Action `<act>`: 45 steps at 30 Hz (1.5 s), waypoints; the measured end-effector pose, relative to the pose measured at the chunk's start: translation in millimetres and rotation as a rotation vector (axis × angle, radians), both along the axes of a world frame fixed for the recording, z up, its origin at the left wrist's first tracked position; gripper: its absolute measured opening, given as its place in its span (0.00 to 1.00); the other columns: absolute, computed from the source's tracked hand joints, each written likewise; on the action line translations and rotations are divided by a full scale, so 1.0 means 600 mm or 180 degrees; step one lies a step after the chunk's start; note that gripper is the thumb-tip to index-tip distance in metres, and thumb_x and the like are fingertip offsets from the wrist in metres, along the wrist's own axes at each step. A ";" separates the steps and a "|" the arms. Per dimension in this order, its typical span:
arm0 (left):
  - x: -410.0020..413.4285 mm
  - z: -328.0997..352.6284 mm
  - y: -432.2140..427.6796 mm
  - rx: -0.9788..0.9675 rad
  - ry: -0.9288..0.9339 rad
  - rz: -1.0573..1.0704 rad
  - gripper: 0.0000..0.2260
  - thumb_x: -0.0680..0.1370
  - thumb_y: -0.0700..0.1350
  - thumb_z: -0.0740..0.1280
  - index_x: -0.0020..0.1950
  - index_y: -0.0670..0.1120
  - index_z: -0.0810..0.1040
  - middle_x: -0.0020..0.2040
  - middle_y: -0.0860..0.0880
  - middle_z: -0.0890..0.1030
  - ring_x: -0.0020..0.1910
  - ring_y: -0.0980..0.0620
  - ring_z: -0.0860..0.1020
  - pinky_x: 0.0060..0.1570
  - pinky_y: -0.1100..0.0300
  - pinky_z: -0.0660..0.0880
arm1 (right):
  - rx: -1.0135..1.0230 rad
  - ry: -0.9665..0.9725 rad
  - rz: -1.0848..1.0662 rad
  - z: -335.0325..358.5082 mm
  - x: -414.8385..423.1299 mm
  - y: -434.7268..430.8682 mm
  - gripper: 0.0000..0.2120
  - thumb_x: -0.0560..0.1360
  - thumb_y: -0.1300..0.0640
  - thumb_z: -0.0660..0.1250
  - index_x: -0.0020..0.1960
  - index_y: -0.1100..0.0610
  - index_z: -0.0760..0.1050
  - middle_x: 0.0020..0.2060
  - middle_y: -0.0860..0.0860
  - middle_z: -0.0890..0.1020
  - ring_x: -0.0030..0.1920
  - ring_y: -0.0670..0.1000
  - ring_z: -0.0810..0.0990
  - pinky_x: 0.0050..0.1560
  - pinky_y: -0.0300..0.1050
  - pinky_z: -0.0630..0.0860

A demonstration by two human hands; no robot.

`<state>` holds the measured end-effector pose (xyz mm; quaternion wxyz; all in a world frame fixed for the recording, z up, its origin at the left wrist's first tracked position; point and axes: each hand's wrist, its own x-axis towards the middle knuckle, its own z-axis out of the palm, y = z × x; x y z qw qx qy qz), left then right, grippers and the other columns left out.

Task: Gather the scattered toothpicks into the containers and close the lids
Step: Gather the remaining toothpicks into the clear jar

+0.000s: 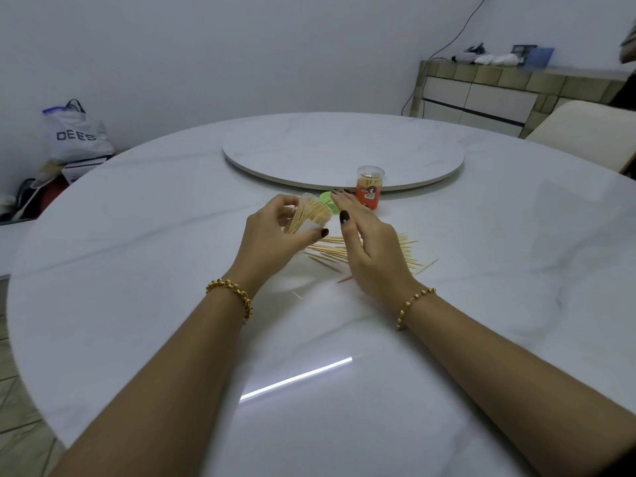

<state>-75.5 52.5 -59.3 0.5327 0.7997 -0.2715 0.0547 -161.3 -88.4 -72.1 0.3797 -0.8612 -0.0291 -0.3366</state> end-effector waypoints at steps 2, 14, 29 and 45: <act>0.001 -0.001 0.000 0.0005 0.0006 -0.0002 0.25 0.66 0.51 0.78 0.60 0.48 0.76 0.52 0.50 0.81 0.51 0.56 0.78 0.41 0.79 0.70 | 0.0066 0.0031 -0.0035 0.001 -0.001 0.001 0.21 0.80 0.54 0.51 0.70 0.58 0.69 0.68 0.52 0.73 0.71 0.48 0.67 0.70 0.53 0.65; -0.002 -0.001 -0.002 -0.0002 0.0021 -0.0023 0.23 0.66 0.50 0.79 0.58 0.49 0.76 0.52 0.51 0.81 0.51 0.59 0.78 0.40 0.78 0.71 | 0.0021 -0.0031 0.0056 -0.004 0.002 0.006 0.26 0.78 0.47 0.49 0.71 0.58 0.69 0.67 0.52 0.74 0.70 0.47 0.68 0.69 0.53 0.66; -0.007 0.002 0.000 -0.0030 0.0061 -0.0121 0.24 0.67 0.50 0.78 0.59 0.48 0.76 0.51 0.49 0.81 0.50 0.58 0.79 0.40 0.78 0.71 | -0.0188 -0.0311 0.0131 0.004 -0.006 0.012 0.22 0.80 0.52 0.48 0.64 0.56 0.76 0.58 0.41 0.74 0.68 0.43 0.68 0.70 0.40 0.58; 0.011 -0.002 0.015 -0.0060 0.0171 0.0093 0.23 0.67 0.48 0.78 0.59 0.48 0.75 0.50 0.52 0.78 0.46 0.63 0.76 0.35 0.79 0.70 | -0.0609 0.1282 -0.0541 -0.008 0.018 -0.039 0.19 0.80 0.54 0.57 0.70 0.53 0.70 0.63 0.52 0.78 0.61 0.54 0.74 0.54 0.40 0.66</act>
